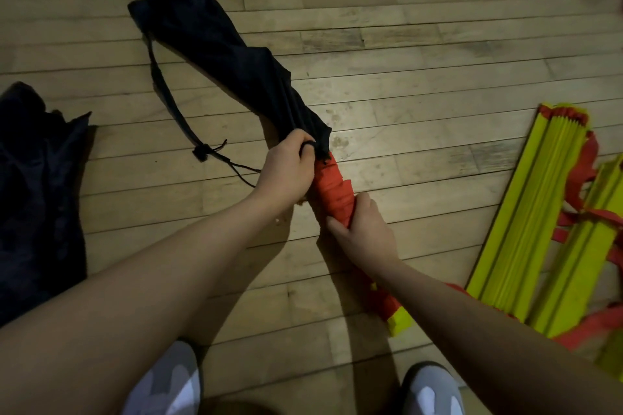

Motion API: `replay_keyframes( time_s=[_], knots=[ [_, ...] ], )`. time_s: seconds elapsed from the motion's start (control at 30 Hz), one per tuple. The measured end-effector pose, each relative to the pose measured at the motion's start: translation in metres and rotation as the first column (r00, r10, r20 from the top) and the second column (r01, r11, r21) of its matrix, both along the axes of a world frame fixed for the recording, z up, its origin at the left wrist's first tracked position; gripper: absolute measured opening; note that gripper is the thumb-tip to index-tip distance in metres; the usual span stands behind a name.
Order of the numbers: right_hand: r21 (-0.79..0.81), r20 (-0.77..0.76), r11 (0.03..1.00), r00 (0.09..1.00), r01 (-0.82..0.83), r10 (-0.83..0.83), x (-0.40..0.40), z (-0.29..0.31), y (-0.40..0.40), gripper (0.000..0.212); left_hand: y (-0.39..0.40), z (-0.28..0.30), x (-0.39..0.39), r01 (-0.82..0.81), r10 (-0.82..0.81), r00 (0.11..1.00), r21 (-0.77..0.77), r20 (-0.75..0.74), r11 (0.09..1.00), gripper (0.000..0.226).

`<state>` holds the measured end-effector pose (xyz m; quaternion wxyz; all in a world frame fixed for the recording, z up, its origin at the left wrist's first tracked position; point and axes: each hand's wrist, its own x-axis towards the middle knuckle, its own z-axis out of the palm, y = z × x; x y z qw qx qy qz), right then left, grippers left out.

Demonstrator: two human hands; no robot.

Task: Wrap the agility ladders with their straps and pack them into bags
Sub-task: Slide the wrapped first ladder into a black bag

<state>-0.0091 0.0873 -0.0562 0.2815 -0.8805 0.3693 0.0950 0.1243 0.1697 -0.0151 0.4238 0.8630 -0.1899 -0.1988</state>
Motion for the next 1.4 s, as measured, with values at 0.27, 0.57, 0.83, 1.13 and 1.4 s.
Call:
replay_keyframes(
  time_s=[0.27, 0.57, 0.83, 1.13, 1.4],
  knots=[
    [0.268, 0.216, 0.954, 0.957, 0.133, -0.194, 0.050, 0.002, 0.001, 0.043, 0.025, -0.007, 0.003, 0.055, -0.056, 0.998, -0.028, -0.041, 0.998, 0.012],
    [0.162, 0.311, 0.984, 0.943, 0.071, -0.119, 0.077, -0.016, -0.004, 0.056, 0.047, -0.024, -0.010, 0.219, -0.203, 0.968, 0.100, -0.149, 0.971, 0.034],
    [-0.117, 0.362, 0.945, 0.873, -0.306, 0.328, 0.063, -0.005, -0.025, 0.030, 0.038, -0.031, -0.046, 0.338, -0.373, 0.928, 0.495, -0.030, 0.801, 0.133],
    [-0.095, 0.268, 0.952, 0.913, -0.292, 0.307, 0.044, -0.001, -0.044, 0.033, 0.012, -0.034, -0.077, 0.386, -0.549, 0.835, 0.669, 0.040, 0.636, 0.155],
    [-0.276, 0.261, 0.882, 0.853, -0.383, 0.452, 0.025, -0.002, -0.051, 0.024, 0.023, -0.028, -0.065, 0.421, -0.603, 0.781, 0.574, 0.165, 0.702, 0.118]
  ],
)
